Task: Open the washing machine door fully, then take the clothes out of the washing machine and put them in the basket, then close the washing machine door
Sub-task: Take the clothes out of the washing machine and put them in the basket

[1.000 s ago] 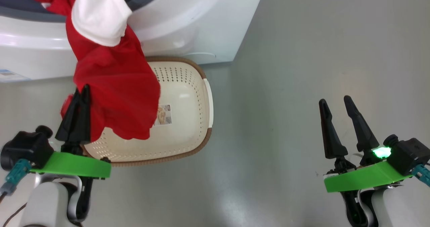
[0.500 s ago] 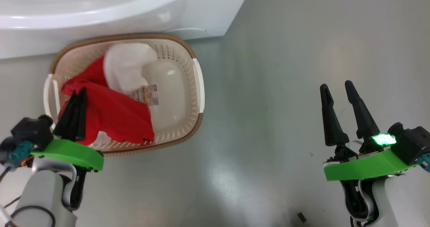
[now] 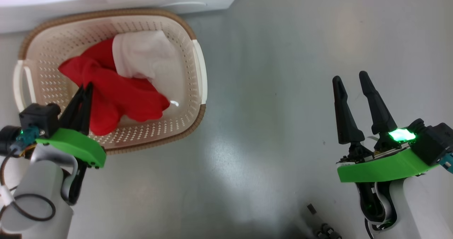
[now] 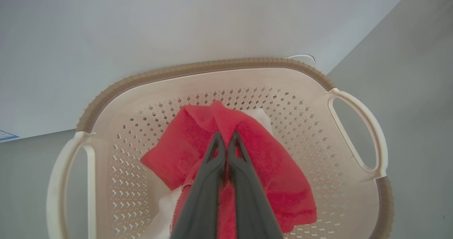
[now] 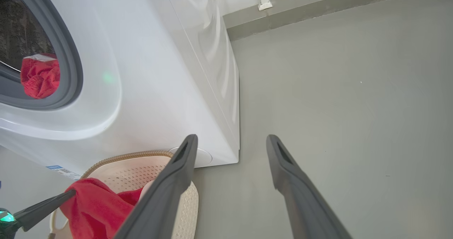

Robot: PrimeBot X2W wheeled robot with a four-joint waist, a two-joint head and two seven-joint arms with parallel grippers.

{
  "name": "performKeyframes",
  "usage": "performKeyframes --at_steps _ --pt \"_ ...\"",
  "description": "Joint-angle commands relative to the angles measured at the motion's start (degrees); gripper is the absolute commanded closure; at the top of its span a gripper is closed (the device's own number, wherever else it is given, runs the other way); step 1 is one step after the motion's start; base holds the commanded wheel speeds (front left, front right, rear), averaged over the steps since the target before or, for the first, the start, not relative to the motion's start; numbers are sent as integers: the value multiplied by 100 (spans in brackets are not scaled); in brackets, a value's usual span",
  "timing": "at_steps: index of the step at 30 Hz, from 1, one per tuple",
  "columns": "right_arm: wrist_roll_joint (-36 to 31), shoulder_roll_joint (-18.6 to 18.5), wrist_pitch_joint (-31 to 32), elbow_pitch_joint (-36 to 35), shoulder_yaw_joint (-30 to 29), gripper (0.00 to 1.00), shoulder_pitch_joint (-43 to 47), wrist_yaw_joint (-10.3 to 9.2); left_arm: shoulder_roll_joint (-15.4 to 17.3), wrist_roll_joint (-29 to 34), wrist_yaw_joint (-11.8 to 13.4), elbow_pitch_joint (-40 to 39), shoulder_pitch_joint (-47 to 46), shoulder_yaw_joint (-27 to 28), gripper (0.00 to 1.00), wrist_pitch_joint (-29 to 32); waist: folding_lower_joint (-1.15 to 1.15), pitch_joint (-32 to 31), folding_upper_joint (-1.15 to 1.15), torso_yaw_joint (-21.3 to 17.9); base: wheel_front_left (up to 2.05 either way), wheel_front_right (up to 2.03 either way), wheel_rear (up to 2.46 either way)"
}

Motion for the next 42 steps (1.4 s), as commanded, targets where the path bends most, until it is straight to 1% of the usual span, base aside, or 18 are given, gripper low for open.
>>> performKeyframes --at_steps 1,13,19,20,21,23,24,25,26,27,29,30,42 --pt "46 -43 -36 -156 166 0 27 43 266 -80 -31 37 -61 52 100 -29 0 219 0 -52 0 0 0" --pt "104 -43 -36 -241 302 0 -66 43 459 -391 -31 778 -592 -536 100 -29 0 639 0 -167 0 0 0" --pt "110 -43 -36 -257 319 0 -67 43 482 -807 -31 1108 -752 -680 100 -29 0 709 0 -177 0 0 0" --pt "110 -43 -36 -252 319 0 -73 43 496 -840 -31 1131 -776 -709 96 -29 0 713 0 -176 0 0 0" --pt "110 -43 -36 -246 319 0 -81 43 507 -867 -31 1150 -793 -738 85 -29 0 713 0 -174 0 0 0" --pt "106 -43 -36 -233 312 0 -92 43 519 -926 -31 1181 -814 -778 70 -29 0 698 0 -164 0 0 0" --pt "103 -43 -36 -227 305 0 -96 43 519 -961 -31 1194 -822 -779 60 -29 0 688 0 -155 0 0 0" --pt "98 -43 -36 -220 299 0 -101 43 516 -996 -31 1202 -826 -770 55 -29 0 676 0 -146 0 0 0" --pt "98 -43 -36 -220 299 0 -101 43 516 -996 -31 1202 -826 -770 55 -29 0 676 0 -146 0 0 0" --pt "92 -43 -36 -212 294 0 -104 43 510 -1020 -31 1209 -823 -767 51 -29 0 651 0 -135 0 0 0" --pt "77 -43 -36 -194 283 0 -108 43 489 -1061 -31 1219 -807 -748 13 -29 0 595 0 -109 0 0 0" --pt "68 -43 -36 -184 275 0 -112 43 475 -1081 -31 1219 -793 -728 0 -29 0 558 0 -93 0 0 0" --pt "-108 -43 -36 -35 149 0 -57 43 228 -1218 -31 1102 -399 -446 0 -29 0 -121 0 128 0 0 0"
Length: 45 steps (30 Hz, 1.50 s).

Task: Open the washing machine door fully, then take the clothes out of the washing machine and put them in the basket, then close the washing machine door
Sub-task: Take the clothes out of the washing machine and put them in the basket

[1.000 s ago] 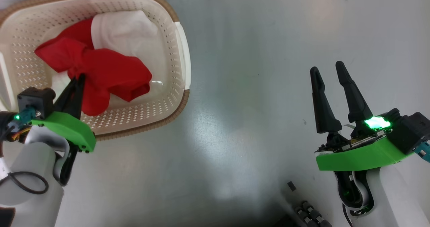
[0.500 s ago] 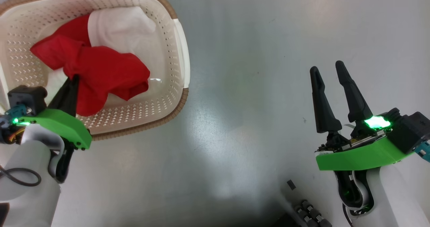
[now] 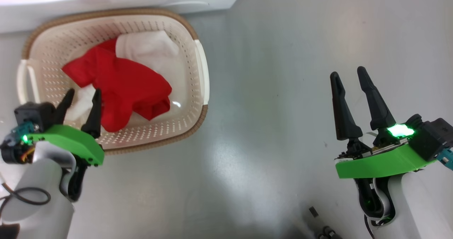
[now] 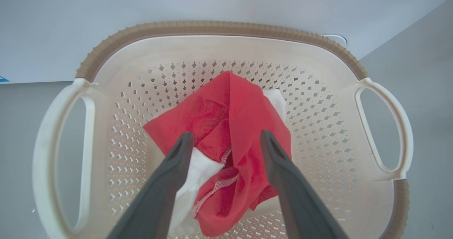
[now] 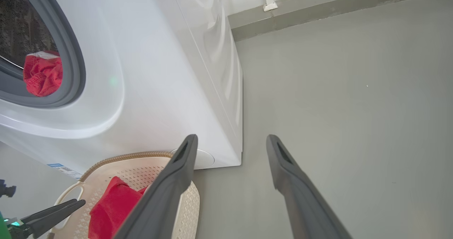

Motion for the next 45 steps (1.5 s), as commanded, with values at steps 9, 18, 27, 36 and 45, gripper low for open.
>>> performKeyframes --at_steps 9,18,27,36,45 --pt "-197 -42 -36 126 -34 0 347 43 -52 -29 -31 -380 786 502 0 -29 0 -1060 0 306 0 0 0" --pt "-328 -42 -36 284 -142 0 662 43 -287 182 -31 -820 1304 797 0 -29 0 -1851 0 510 0 0 0" --pt "-415 -42 -36 376 -240 0 1005 43 -423 447 -31 -1277 1768 952 0 -29 0 -2435 0 673 0 0 0" --pt "-460 -42 -36 434 -339 0 1391 43 -552 704 -31 -1924 2317 1167 0 -29 0 -2957 0 806 0 0 0" --pt "-508 -42 -36 446 -426 0 1721 43 -703 978 -31 -2541 2880 1388 0 -29 0 -3291 0 934 0 0 0"
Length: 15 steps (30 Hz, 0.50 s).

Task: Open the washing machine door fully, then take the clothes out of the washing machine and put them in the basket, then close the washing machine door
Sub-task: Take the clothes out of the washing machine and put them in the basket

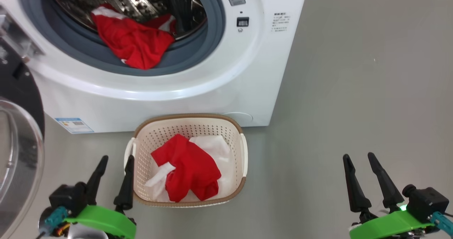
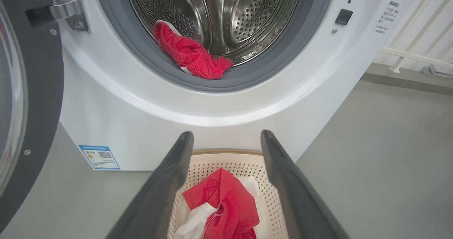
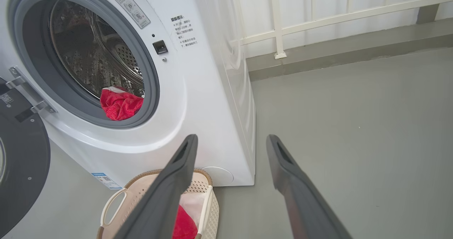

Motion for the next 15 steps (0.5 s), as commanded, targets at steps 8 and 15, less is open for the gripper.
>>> performKeyframes --at_steps 8,15 --pt "-122 -50 -36 -128 27 0 243 43 -67 306 -30 -714 537 456 0 -29 0 -317 0 162 0 0 0" --pt "-146 -50 -36 -161 -20 0 412 43 -197 494 -30 -1098 915 688 0 -29 0 -423 0 233 0 0 0"
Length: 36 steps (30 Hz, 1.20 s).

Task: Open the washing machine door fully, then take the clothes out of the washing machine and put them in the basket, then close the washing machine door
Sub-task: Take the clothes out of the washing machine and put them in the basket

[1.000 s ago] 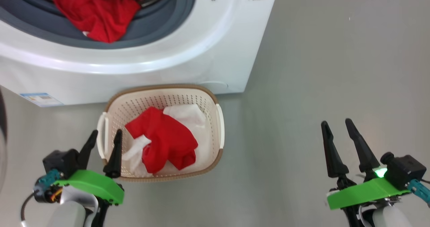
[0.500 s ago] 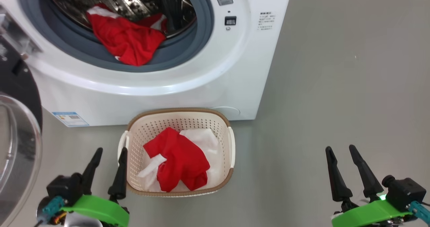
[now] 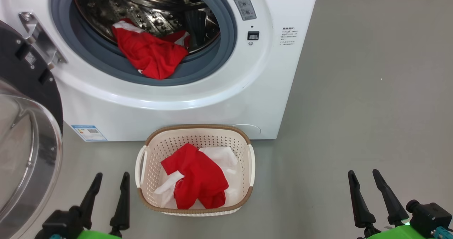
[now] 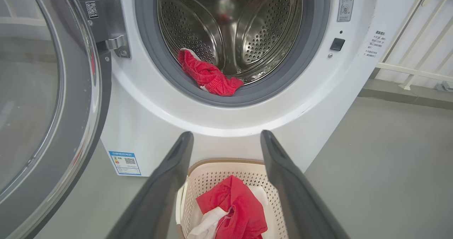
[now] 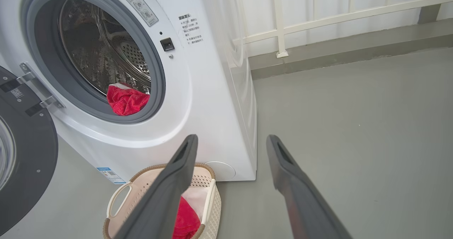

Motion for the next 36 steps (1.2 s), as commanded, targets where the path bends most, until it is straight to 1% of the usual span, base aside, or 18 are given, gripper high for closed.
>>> performKeyframes --at_steps 1,10,23,29,36 --pt "-109 -68 -36 -158 106 0 -4 43 44 110 -29 -246 79 242 0 -29 1 -35 0 20 0 0 0" --pt "-105 -68 -36 -222 46 0 64 43 -75 197 -29 -688 418 507 0 -29 1 33 0 16 0 0 0" --pt "-75 -68 -36 -215 75 0 -28 43 -102 206 -29 -758 379 552 0 -29 1 136 0 -2 0 0 0" --pt "-53 -68 -36 -231 64 0 -122 43 -96 194 -29 -764 229 488 0 -29 1 260 0 26 0 0 0" --pt "-25 -68 -36 -279 79 0 -433 43 40 115 -29 -642 -346 258 0 -29 1 612 0 55 0 0 0"
